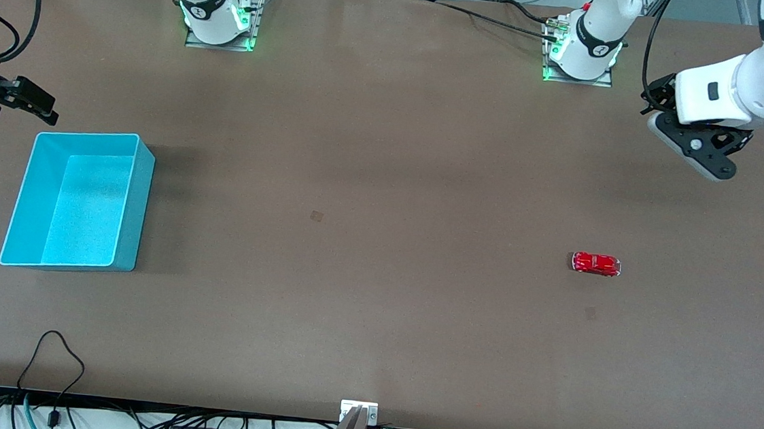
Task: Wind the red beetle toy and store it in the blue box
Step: 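Move the left gripper down over the red toy car, then close the left gripper on the red toy car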
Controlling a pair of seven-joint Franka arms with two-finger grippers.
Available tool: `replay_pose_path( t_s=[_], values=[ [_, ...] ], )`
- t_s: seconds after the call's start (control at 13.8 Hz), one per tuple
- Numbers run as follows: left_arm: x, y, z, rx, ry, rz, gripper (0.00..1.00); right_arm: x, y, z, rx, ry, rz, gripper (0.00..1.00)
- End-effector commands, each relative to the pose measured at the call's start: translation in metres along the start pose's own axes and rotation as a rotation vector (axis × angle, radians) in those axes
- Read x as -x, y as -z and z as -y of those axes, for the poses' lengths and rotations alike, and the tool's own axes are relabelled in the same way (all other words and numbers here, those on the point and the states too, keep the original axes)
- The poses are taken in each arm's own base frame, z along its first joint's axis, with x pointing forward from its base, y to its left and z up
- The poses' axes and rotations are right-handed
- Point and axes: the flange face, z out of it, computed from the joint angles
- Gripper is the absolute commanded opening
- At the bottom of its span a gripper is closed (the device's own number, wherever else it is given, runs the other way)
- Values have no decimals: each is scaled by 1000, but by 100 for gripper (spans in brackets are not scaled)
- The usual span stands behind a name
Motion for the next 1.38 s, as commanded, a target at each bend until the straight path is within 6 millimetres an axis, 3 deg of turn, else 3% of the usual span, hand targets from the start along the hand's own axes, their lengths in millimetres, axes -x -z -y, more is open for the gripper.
replay_pose_path(
  t_s=[0.0,0.15,0.29,0.51,0.73,0.87,1.16,1.31],
  values=[
    [-24,-44,15,-12,-266,27,100,-1,-1,3,2,8,13,100],
    [-35,-63,31,-26,-383,8,100,-1,-1,1,-1,0,12,100],
    [-45,-94,62,-45,-471,-5,100,-1,0,3,1,0,10,100],
    [-55,-136,79,-127,-605,-72,100,-3,8,0,2,4,-5,100],
    [-66,-182,100,-157,-680,-94,100,0,7,-24,-2,-41,-2,100],
    [-76,-201,116,-191,-747,-117,100,-2,7,-11,-2,-33,-3,100],
    [-90,-258,154,-237,-821,-158,100,-5,4,15,-2,9,3,100],
    [-99,-274,158,-254,-823,-172,100,-5,4,17,0,0,3,100]
  ],
)
